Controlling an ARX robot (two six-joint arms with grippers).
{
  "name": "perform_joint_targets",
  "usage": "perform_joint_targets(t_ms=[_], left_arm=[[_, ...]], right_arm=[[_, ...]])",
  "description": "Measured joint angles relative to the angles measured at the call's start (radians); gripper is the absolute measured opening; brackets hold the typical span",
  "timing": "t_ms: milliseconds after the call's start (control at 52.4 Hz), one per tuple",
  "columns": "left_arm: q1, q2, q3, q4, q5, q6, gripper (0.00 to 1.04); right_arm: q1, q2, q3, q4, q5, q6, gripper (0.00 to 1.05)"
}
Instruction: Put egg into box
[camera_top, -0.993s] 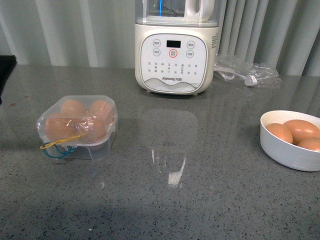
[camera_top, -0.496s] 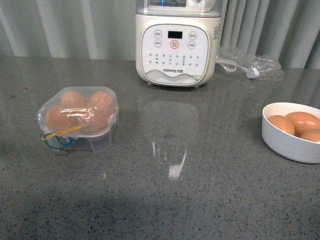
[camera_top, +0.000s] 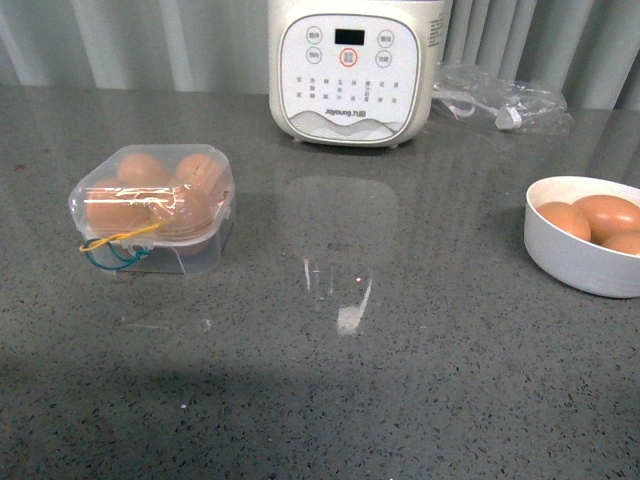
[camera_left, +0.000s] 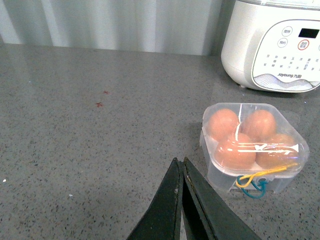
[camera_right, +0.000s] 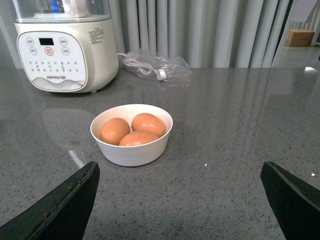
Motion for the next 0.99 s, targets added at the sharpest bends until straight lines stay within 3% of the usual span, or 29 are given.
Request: perform_joint_targets(t_ms=[363,516,993], left_arm=[[0.000,-0.201,-0.079,-0.123,-0.003,0.000,0.04],[0.000,-0.229,-0.113,-0.103,-0.004,0.000,0.04],[0.000,-0.548,-0.114,-0.398,-0.003,0.000,0.04]], right_arm=[[0.000,0.000,0.000,0.000,0.000,0.000,0.98],[0.000,0.000,0.000,0.000,0.000,0.000,0.98],[0.000,0.000,0.000,0.000,0.000,0.000,0.98]])
